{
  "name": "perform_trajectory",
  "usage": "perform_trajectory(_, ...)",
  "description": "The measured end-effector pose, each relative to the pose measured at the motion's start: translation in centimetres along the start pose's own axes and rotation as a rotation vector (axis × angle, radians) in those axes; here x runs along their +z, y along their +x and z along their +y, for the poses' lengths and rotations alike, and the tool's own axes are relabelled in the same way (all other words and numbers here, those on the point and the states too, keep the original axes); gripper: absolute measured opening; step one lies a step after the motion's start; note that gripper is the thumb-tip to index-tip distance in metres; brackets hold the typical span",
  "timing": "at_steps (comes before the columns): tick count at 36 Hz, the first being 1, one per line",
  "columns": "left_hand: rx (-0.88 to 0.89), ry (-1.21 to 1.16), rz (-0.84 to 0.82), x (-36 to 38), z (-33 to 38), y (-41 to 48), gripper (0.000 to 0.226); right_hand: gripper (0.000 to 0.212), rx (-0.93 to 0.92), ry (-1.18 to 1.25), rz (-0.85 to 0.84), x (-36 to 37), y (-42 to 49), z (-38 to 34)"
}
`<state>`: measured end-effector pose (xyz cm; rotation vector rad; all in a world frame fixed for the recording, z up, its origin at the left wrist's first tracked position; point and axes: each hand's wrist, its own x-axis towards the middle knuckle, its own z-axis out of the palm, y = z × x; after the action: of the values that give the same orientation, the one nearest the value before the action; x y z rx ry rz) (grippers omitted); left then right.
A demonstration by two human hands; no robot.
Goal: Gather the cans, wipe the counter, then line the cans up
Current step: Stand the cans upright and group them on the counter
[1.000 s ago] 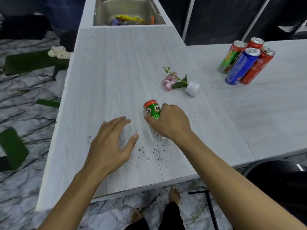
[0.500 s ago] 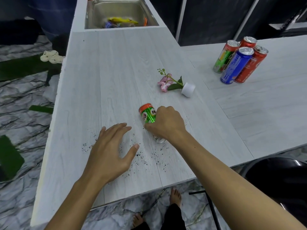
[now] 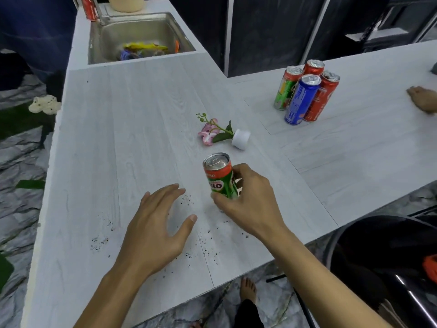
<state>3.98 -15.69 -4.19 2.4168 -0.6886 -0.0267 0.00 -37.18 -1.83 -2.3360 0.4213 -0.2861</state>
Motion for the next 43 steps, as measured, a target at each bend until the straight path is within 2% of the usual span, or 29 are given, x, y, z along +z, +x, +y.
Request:
perform_trajectory(6, 0.064, -0.016, 0.028, 2.1, 2.8, 2.6, 0.058, 0.047, -0.01, 0.126, 0.097, -3.5, 0.3, 2.7)
perform_trajectory(20, 0.133, -0.055, -0.022, 6.4, 11.1, 11.2, 0.062, 0.056, 0.017, 0.221, 0.316, -11.8, 7.5, 10.9)
perform_trajectory(31, 0.131, -0.018, -0.097, 10.0, 16.6, 18.1, 0.069, 0.066, 0.046, 0.208, 0.358, -16.4, 14.2, 16.7)
perform_trajectory(43, 0.176, 0.003, -0.114, 14.8, 18.7, 23.2, 0.067, 0.066, 0.092, 0.204, 0.397, -17.8, 18.2, 21.8)
